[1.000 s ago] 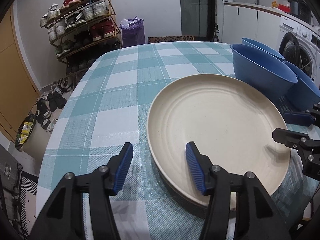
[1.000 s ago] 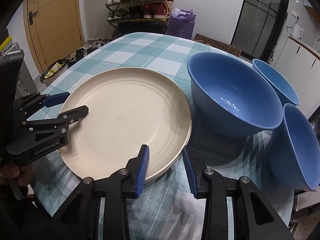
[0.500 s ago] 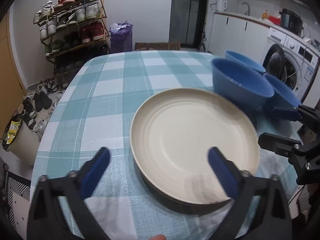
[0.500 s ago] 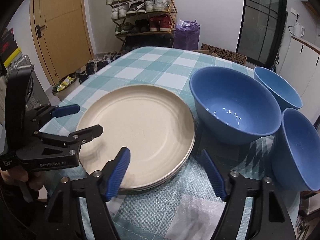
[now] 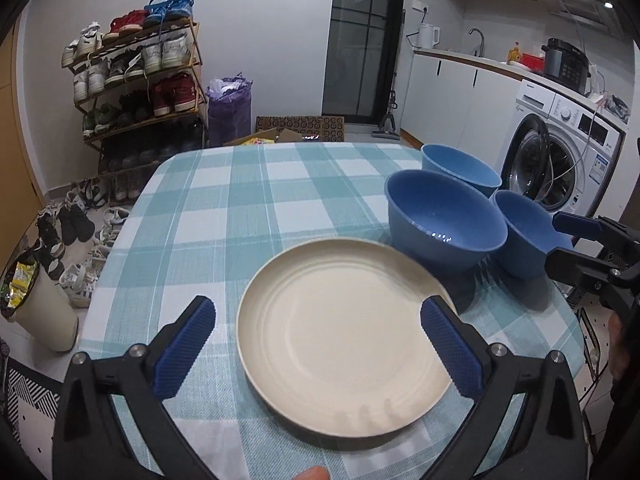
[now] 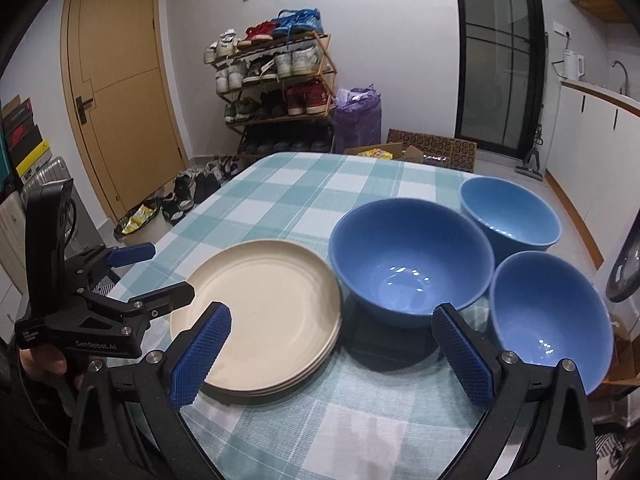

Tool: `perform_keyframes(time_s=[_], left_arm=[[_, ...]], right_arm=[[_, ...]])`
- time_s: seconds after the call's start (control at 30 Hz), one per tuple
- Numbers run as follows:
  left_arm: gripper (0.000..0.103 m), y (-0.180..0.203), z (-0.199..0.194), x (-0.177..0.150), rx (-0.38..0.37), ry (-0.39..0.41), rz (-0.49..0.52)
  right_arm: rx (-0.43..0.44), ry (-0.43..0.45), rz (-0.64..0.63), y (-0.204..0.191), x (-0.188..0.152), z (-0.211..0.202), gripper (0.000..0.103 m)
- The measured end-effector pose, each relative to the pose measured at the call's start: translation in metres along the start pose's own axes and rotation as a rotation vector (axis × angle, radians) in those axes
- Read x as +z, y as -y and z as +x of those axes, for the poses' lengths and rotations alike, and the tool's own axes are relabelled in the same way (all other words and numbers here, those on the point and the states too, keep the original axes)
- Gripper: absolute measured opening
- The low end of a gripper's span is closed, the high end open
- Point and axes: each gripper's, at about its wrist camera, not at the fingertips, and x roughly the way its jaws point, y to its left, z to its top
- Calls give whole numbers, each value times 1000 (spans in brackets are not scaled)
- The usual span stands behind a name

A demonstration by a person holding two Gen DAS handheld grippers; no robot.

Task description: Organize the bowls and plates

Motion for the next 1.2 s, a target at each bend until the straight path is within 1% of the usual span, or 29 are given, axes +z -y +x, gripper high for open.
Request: perform_keyframes(time_s=[0.07, 0.13, 0.4, 0.63, 0.9, 1.2], left_arm=[[103, 2, 0, 8, -26, 2, -9], [103, 1, 0, 17, -67, 4, -31], [103, 12, -4, 47, -68, 40, -36], [103, 27, -2, 67, -81, 51, -18], [103, 56, 16, 88, -107, 43, 33], [103, 82, 43, 108, -123, 13, 66]], right_arm=[[-14, 13, 15, 9, 4, -9, 102], [-27, 27, 23, 17, 7, -19, 102], [-65, 76, 24, 40, 23, -57, 102], [-96, 97, 64, 67, 41, -81, 102], [-134, 98, 106, 96, 54, -93, 102], [-180, 94, 168, 134, 57, -93, 102]])
